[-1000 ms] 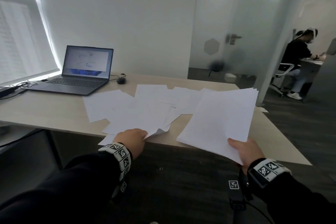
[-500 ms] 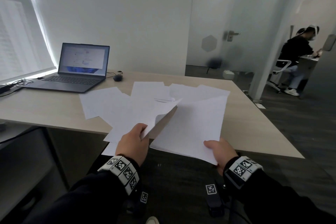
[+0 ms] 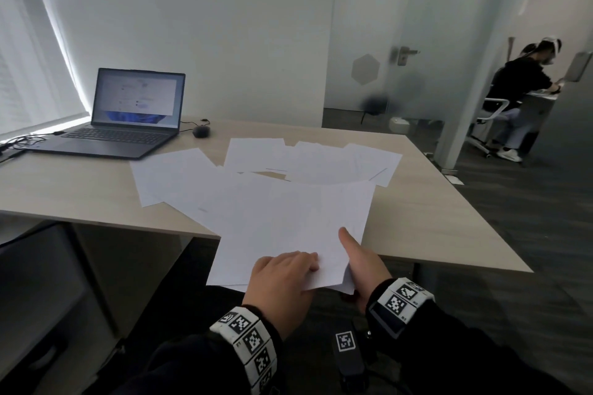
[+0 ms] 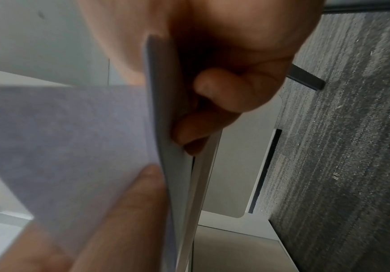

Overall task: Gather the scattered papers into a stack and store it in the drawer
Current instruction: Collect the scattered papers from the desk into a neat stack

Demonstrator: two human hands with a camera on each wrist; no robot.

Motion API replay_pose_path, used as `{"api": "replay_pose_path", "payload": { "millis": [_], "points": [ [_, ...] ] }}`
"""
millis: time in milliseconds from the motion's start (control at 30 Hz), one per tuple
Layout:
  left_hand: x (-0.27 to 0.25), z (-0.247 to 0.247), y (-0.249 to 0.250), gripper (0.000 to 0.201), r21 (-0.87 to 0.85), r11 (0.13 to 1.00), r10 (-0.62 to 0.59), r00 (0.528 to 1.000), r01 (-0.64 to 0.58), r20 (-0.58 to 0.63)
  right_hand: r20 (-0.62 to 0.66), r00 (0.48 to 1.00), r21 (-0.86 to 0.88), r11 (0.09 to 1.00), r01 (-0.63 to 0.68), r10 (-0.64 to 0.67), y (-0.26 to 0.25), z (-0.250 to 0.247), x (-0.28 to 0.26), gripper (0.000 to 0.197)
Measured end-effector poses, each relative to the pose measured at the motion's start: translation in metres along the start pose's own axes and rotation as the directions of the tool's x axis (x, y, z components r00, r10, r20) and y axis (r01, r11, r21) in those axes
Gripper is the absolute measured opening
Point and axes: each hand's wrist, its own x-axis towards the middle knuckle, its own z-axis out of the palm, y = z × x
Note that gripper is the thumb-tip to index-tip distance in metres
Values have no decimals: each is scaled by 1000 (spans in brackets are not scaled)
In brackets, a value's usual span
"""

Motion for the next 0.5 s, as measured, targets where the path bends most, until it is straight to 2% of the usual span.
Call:
{"api": "replay_pose_path", "payload": {
  "millis": [67,200,300,367,433,500],
  "points": [
    [1,2,0,27,-39,997,67,998,-66,22,41,999,30,1000,-7,5,-1,-2,-4,46],
    [2,4,-9,22,-123,973,201,978,-193,55,83,996,85,996,-18,11,5,-8,-7,32],
    [2,-8,-19,54,-116,970,228,964,-213,138,92,995,60,998,26,-32,7,-14,-10,20],
    [3,-19,-29,73,-91,983,166,982,-158,95,63,997,27,999,45,-47,9,-19,-8,18],
    [8,-29,-41,82,-24,1000,8,998,-7,63,70,996,28,998,50,-52,11,-22,-5,21],
    [14,-35,-52,86,65,984,-173,978,166,115,83,996,16,999,38,-39,13,-24,-3,22]
  ]
}}
